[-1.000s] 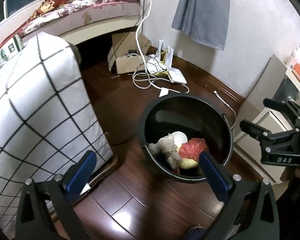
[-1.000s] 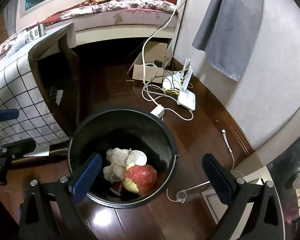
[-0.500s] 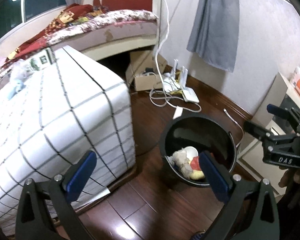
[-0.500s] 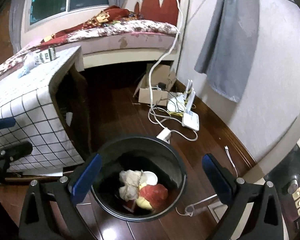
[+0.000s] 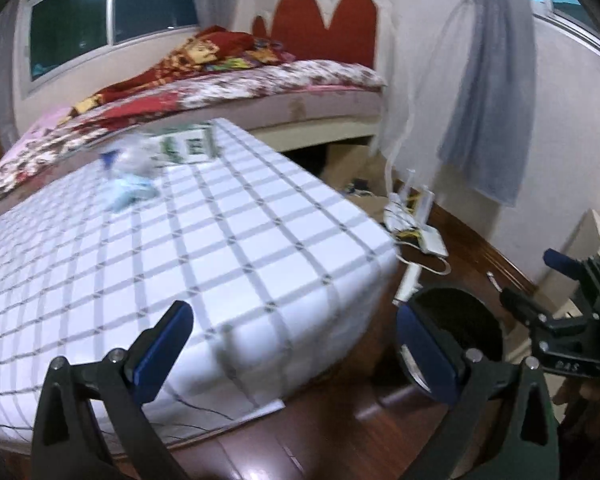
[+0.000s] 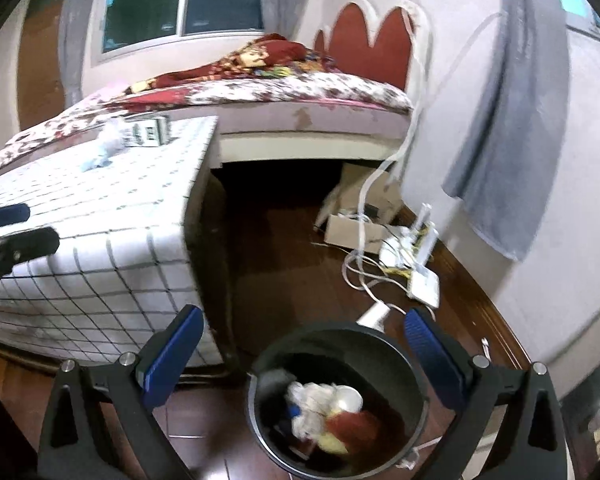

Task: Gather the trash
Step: 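Move both open tools back over the table, then grasp the blue face mask with the right tool while the left tool grasps the clear plastic bag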

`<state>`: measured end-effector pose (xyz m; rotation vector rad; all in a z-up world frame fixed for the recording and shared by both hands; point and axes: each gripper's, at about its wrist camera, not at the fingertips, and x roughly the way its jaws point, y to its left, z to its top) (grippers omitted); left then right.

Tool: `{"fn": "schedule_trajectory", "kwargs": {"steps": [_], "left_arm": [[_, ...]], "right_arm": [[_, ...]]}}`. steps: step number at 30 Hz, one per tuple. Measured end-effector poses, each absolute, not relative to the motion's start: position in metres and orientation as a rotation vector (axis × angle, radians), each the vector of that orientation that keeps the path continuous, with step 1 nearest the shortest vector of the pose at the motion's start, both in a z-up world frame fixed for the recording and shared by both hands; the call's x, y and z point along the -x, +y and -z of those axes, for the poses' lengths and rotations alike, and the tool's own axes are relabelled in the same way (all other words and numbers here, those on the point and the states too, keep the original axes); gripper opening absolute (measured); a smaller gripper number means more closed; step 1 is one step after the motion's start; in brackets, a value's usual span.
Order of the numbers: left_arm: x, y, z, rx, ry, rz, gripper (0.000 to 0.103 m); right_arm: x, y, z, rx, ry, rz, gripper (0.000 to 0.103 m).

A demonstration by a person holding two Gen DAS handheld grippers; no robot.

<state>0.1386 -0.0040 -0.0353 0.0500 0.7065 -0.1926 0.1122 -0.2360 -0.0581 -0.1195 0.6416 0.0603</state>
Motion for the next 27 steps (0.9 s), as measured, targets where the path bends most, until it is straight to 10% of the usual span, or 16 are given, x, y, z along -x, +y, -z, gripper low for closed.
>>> {"fn": "schedule_trajectory", "kwargs": {"steps": [23,27], "left_arm": [[-0.207,0.206,0.043,0.094,0.747,-0.174,0.102],[-0.22,0.227,0.048,0.153,0.758,-0.211,0.102]], "right_arm": [[-0.275,0.014,0.01,0.212,0.637,-0.519,0.101],[-0.32,0.055,0.028,0.226,0.71,-0.563,0.084]]}}
